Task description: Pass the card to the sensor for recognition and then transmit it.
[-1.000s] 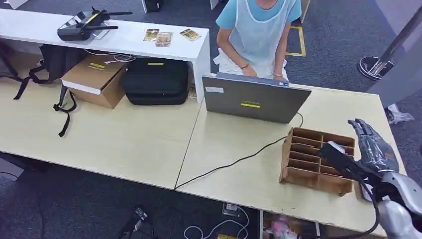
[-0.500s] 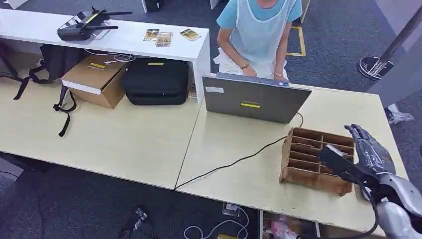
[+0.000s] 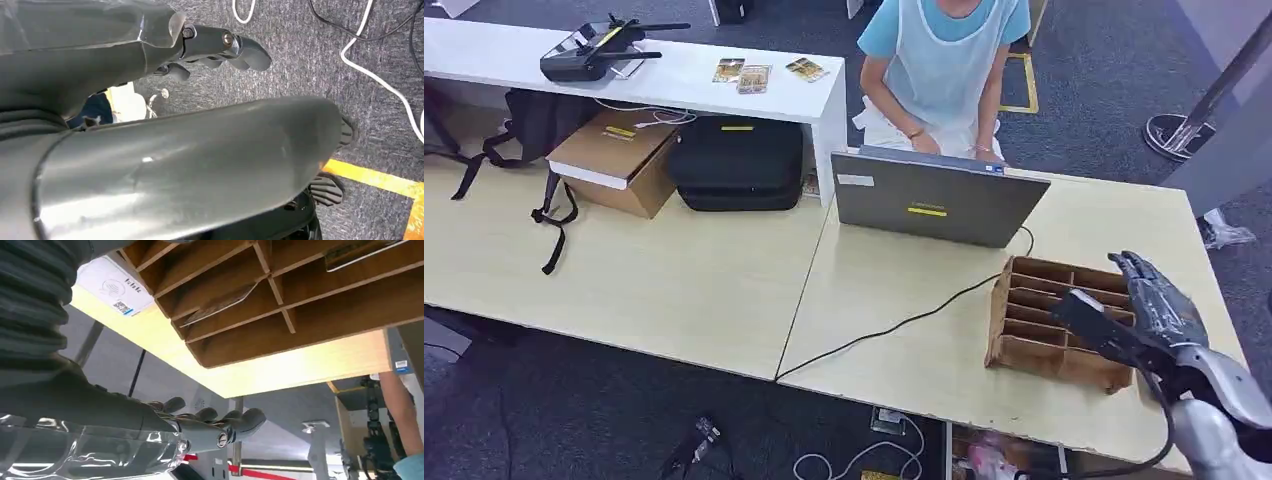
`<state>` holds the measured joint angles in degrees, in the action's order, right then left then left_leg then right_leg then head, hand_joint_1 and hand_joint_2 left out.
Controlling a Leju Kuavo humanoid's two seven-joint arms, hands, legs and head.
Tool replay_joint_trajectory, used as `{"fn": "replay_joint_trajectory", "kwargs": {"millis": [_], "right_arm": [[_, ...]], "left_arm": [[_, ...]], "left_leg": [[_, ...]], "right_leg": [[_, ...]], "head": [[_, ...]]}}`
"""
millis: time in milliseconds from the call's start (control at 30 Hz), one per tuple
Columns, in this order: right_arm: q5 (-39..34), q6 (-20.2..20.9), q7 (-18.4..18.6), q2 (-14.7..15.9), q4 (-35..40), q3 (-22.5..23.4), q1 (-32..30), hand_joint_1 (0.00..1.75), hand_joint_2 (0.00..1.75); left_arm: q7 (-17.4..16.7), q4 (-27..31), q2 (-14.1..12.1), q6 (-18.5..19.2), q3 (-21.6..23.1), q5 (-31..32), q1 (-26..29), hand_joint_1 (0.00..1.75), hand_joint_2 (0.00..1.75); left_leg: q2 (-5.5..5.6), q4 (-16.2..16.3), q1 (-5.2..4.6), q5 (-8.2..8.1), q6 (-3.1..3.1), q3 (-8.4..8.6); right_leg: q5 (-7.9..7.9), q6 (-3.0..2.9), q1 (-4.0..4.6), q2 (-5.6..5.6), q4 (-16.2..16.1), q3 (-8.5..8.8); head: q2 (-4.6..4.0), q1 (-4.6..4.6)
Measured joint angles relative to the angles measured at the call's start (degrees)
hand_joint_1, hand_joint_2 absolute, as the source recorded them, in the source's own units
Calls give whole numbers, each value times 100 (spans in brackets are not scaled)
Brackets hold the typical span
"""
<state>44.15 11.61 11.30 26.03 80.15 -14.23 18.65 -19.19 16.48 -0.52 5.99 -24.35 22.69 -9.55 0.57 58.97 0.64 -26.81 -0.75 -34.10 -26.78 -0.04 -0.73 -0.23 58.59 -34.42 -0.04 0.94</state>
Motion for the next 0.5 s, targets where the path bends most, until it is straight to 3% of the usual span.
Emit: {"fn": "replay_joint_trajectory", "kwargs": {"millis": [500], "right_arm": [[13,-4,70,-2,-205,-29,-26,0,175]], "left_arm": [[0,0,20,7,13,101,-78,0,0]], "left_leg": [[0,0,0,0,0,2]], "right_leg": [[0,0,0,1,1,0]], "head": [[0,0]]}}
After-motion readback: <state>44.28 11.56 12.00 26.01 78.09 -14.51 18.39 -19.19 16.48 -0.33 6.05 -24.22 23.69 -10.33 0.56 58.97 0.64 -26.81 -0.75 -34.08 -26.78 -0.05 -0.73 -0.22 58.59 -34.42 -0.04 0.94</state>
